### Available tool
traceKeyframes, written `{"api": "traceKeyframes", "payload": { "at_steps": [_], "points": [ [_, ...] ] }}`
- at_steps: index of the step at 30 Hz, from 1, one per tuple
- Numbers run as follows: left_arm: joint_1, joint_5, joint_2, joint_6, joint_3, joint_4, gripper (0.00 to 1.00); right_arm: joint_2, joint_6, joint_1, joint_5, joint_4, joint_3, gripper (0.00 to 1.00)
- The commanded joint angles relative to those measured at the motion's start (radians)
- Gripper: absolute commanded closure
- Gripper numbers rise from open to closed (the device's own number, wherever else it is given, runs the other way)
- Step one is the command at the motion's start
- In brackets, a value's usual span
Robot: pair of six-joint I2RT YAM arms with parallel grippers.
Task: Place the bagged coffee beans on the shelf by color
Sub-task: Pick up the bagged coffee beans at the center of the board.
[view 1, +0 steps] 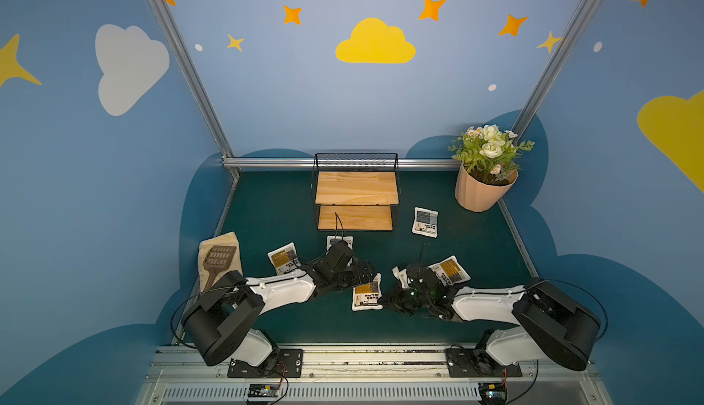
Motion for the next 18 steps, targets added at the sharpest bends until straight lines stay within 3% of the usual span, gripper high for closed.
{"api": "traceKeyframes", "payload": {
  "at_steps": [1,11,18],
  "points": [
    [-0.004,-0.016,-0.076,0.019,0.024,-0.094,0.0,-0.071,-0.019,-0.008,-0.007,-0.078,0.011,1.0],
    [0.027,-0.16,-0.331,0.115,0.186,-0.431,0.0,-0.332,-0.04,-0.021,0.041,-0.407,0.109,1.0],
    [0.187,-0.134,-0.411,0.212,0.349,-0.648,0.0,-0.381,-0.071,-0.036,0.023,-0.488,0.251,1.0]
  ]
}}
